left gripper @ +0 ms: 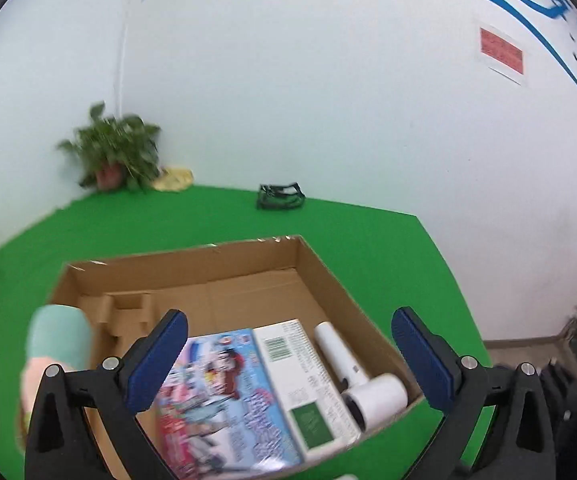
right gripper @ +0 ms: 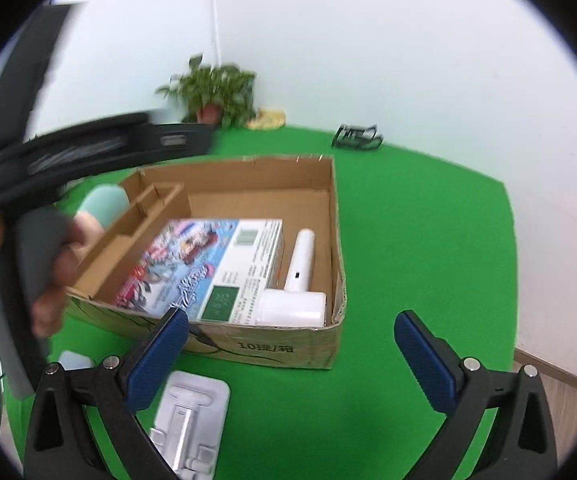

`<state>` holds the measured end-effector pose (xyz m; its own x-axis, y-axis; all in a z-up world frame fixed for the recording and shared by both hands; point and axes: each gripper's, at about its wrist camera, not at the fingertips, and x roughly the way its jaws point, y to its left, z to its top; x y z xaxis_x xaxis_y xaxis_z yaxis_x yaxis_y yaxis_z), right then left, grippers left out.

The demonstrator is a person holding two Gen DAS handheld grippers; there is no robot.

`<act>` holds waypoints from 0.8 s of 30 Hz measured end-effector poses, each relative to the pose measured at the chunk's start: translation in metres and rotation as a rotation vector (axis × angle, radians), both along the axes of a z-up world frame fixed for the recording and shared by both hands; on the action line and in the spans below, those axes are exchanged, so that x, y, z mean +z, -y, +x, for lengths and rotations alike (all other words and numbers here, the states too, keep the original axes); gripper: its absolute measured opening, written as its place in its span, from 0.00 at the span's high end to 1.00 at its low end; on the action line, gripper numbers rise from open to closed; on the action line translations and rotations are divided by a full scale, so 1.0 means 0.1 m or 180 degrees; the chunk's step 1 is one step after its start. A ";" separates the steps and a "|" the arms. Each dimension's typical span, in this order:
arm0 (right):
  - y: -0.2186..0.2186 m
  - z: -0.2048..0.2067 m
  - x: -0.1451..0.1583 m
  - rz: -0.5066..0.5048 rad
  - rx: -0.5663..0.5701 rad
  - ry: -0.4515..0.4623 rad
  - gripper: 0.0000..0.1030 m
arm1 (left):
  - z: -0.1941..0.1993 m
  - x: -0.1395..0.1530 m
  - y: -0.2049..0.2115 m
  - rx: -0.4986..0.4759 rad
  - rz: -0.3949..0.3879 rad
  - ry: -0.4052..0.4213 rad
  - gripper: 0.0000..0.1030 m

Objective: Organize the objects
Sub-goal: 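Open the left tool and withdraw it from the hair dryer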

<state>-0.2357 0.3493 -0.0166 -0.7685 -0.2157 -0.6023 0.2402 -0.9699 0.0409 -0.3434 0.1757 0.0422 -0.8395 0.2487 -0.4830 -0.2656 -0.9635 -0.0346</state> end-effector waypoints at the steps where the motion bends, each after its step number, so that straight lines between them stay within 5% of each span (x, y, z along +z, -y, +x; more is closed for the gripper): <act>1: 0.07 -0.09 0.04 0.0069 -0.0033 -0.0068 0.01 | 0.12 0.01 0.04 0.0069 -0.0053 -0.0066 0.00; 4: 0.20 -0.20 0.06 0.0190 -0.0068 -0.0095 0.01 | 0.53 0.02 0.21 0.0273 -0.0157 -0.0204 0.00; 9: 0.33 -0.07 -0.03 0.0142 -0.0038 -0.0077 0.01 | 1.15 -0.11 0.51 0.0656 -0.0328 -0.0044 0.00; 16: 0.53 0.24 0.00 0.0121 -0.0003 -0.0097 0.01 | 1.74 -0.26 0.97 0.0985 -0.0190 0.0256 0.00; 24: 0.74 0.34 -0.20 0.0542 -0.0027 0.0108 0.01 | 2.18 -0.41 1.31 0.1151 -0.0143 0.0438 0.00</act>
<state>-0.2021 0.2756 -0.0366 -0.7485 -0.1018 -0.6553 0.2331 -0.9655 -0.1163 -0.1250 0.0442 0.0013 -0.7957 -0.0754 -0.6010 0.0958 -0.9954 -0.0020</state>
